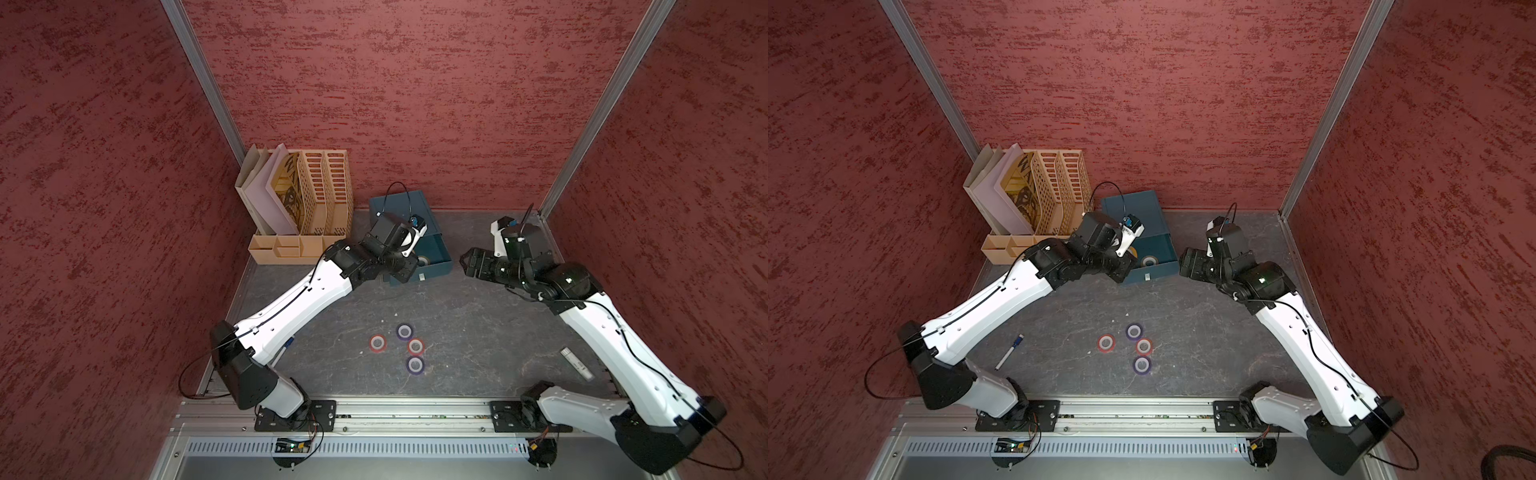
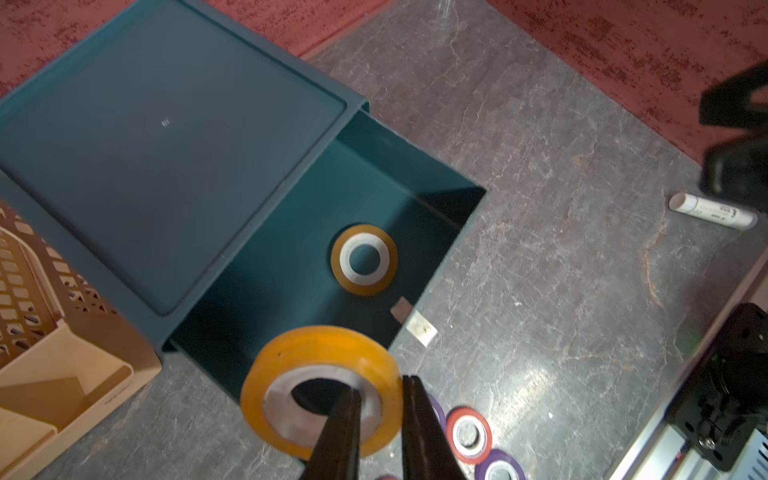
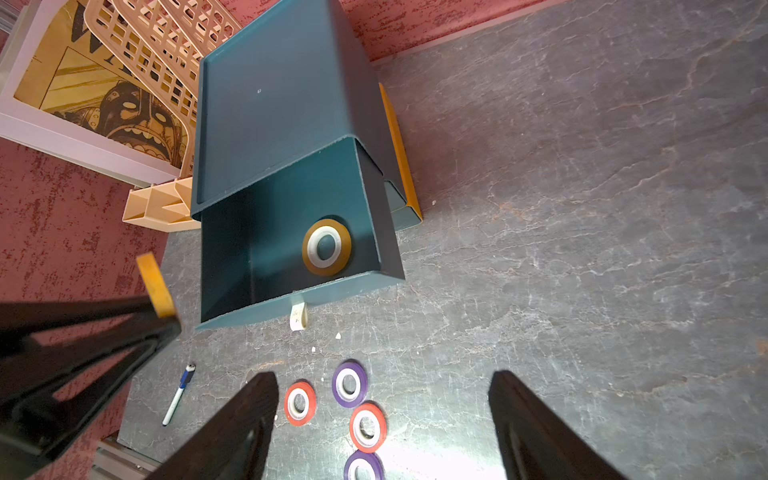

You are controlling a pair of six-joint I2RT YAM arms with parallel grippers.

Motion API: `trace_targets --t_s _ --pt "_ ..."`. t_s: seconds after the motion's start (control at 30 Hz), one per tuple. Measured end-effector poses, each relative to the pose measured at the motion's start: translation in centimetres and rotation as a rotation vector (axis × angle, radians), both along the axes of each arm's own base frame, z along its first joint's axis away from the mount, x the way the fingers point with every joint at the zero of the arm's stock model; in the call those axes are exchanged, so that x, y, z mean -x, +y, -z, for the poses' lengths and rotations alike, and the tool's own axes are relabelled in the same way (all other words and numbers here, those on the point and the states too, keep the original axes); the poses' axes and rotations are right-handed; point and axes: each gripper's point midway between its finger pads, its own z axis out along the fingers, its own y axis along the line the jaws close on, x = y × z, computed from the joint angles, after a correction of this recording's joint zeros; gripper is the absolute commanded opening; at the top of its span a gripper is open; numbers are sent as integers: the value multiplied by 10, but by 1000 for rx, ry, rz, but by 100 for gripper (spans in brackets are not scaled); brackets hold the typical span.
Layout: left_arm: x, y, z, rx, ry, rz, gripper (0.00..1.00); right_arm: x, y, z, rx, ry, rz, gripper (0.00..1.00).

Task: Place the transparent tape into the drawer according to color
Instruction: Place the tape in the drawer.

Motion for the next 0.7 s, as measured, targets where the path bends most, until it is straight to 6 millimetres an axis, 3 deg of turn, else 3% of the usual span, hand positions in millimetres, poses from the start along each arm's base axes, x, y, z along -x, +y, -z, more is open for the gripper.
trace_targets --t_s 0.13,0.27,0.33,0.4,0.43,0.53,0.7 --pt "-18 -5 3 -3 -18 4 0 0 0 1 1 1 1 86" --pt "-28 -6 18 -23 6 9 0 0 -1 5 4 10 1 87" --pt "-30 -7 24 -33 16 14 15 0 0 5 1 13 -2 87" --pt "-33 -8 29 -42 22 17 41 1 0 5 -2 14 -5 88" --pt "-33 -9 32 -47 26 19 49 1 1 5 -3 14 -7 88" --pt "-34 -10 34 -51 29 19 63 0 2 6 -6 15 -10 89" --pt "-38 -13 25 -34 -5 25 75 -2 7 11 -16 28 -26 90"
